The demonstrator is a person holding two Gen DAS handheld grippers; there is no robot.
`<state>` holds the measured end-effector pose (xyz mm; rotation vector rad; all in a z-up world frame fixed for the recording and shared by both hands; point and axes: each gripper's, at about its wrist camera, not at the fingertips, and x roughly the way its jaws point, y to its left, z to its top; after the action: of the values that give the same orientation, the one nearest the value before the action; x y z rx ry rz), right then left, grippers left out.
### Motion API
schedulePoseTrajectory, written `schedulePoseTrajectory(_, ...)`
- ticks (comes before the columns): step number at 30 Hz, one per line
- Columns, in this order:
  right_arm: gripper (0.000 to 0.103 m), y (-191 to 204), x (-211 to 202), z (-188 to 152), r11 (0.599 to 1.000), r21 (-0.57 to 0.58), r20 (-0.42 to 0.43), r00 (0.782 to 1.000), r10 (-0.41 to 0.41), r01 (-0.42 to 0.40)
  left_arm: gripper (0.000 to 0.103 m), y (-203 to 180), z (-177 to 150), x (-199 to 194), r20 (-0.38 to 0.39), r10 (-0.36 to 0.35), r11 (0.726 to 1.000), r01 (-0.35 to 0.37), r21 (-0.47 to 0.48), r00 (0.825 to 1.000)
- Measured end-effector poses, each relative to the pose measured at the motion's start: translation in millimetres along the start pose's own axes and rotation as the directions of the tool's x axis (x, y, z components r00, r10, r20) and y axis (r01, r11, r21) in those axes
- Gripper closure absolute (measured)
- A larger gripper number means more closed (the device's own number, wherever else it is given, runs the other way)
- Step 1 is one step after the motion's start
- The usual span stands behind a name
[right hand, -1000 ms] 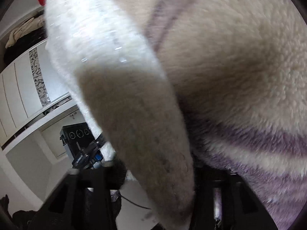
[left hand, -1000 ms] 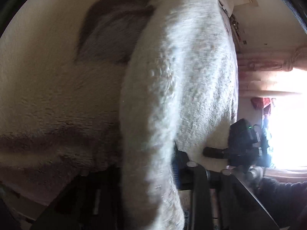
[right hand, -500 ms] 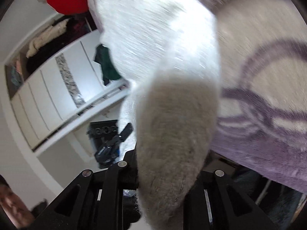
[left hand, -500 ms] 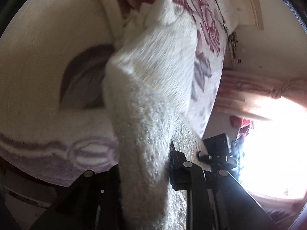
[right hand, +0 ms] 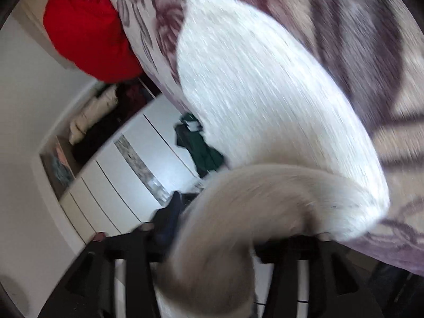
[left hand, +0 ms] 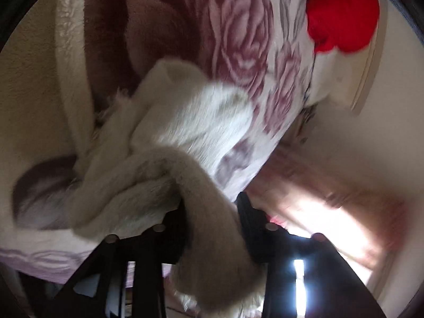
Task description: Fold large clothes
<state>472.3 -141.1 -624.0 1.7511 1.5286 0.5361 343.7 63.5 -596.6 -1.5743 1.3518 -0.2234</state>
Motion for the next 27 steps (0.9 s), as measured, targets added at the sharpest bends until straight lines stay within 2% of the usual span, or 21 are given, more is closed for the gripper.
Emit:
schedulePoseTrajectory(1,0.039,-7,-22,12,1.0,-0.002,0.007,1.0,0.005,-0.005,0.059,1,2,-4,0.008,-0.028,1.0,0.028,-0.005,1.0)
schedulePoseTrajectory(4,0.027,0,-41,24,0.999,-0.022,0.038,0.998,0.042,-0.042,0.045,3,4,-17,0.061,-0.138,0.99,0.139,-0.01,0.989)
schedulePoseTrajectory(6,0.025,-10,-62,27,0.996,-0.044,0.051,0.996,0.074,-0.072,0.042,2,-4,-32,0.112,-0.163,0.986,0.159,0.04,0.98)
schedulePoseTrajectory(7,0.025,-9,-77,27,0.993,-0.079,0.065,0.993,0.098,-0.093,0.039,0,-8,-39,0.147,-0.146,0.987,0.135,0.083,0.978)
schedulePoseTrajectory(9,0.024,-20,-127,28,0.985,-0.152,0.114,0.988,0.106,-0.088,0.039,-13,-24,-56,0.23,-0.045,0.976,-0.006,0.217,0.972)
schedulePoseTrajectory(10,0.024,-16,-135,28,0.983,-0.179,0.144,0.987,0.077,-0.051,0.039,-22,-33,-58,0.275,0.029,0.95,-0.112,0.29,0.961)
schedulePoseTrajectory(11,0.024,-15,-147,27,0.977,-0.213,0.177,0.984,0.03,0.008,0.039,-29,-36,-53,0.299,0.071,0.929,-0.172,0.327,0.952)
schedulePoseTrajectory(12,0.024,-6,-150,29,0.96,-0.258,0.22,0.974,-0.047,0.105,0.039,-37,-43,-47,0.322,0.119,0.889,-0.245,0.388,0.939)
schedulePoseTrajectory(14,0.024,10,-149,29,0.861,-0.356,0.323,0.913,-0.251,0.363,0.039,-48,-53,-31,0.353,0.197,0.802,-0.358,0.478,0.915)
schedulePoseTrajectory(15,0.024,10,-145,32,0.81,-0.386,0.34,0.885,-0.319,0.441,0.039,-54,-56,-18,0.359,0.238,0.748,-0.406,0.525,0.903)
schedulePoseTrajectory(16,0.024,10,-142,35,0.777,-0.406,0.341,0.868,-0.36,0.482,0.039,-55,-60,-8,0.367,0.268,0.701,-0.442,0.56,0.891)
schedulePoseTrajectory(17,0.024,9,-136,39,0.749,-0.439,0.33,0.865,-0.379,0.496,0.038,-59,-63,6,0.392,0.317,0.631,-0.5,0.593,0.864)
schedulePoseTrajectory(18,0.024,8,-132,40,0.729,-0.469,0.32,0.865,-0.386,0.499,0.039,-65,-66,24,0.416,0.353,0.547,-0.546,0.635,0.838)
schedulePoseTrajectory(19,0.024,12,-122,40,0.691,-0.51,0.322,0.859,-0.399,0.512,0.039,-70,-70,43,0.45,0.387,0.443,-0.59,0.675,0.805)
schedulePoseTrajectory(20,0.024,15,-112,41,0.66,-0.543,0.324,0.854,-0.407,0.52,0.039,-70,-73,53,0.478,0.407,0.372,-0.619,0.692,0.779)
schedulePoseTrajectory(21,0.024,15,-103,43,0.637,-0.568,0.315,0.853,-0.416,0.52,0.048,-70,-76,69,0.5,0.43,0.281,-0.637,0.718,0.752)
schedulePoseTrajectory(22,0.025,16,-92,47,0.626,-0.586,0.297,0.855,-0.425,0.515,0.081,-68,-76,81,0.53,0.449,0.212,-0.662,0.719,0.72)
schedulePoseTrajectory(23,0.038,17,-82,50,0.614,-0.598,0.287,0.853,-0.436,0.515,0.083,-67,-73,87,0.528,0.465,0.196,-0.664,0.722,0.711)
schedulePoseTrajectory(24,0.074,19,-72,52,0.586,-0.608,0.299,0.838,-0.457,0.536,0.085,-67,-72,90,0.538,0.466,0.175,-0.669,0.722,0.702)
schedulePoseTrajectory(25,0.078,22,-65,53,0.559,-0.616,0.308,0.823,-0.476,0.554,0.087,-71,-72,89,0.549,0.451,0.165,-0.671,0.723,0.703)
schedulePoseTrajectory(27,0.082,27,-62,48,0.526,-0.631,0.33,0.81,-0.484,0.571,0.088,-83,-86,63,0.543,0.385,0.216,-0.645,0.733,0.746)
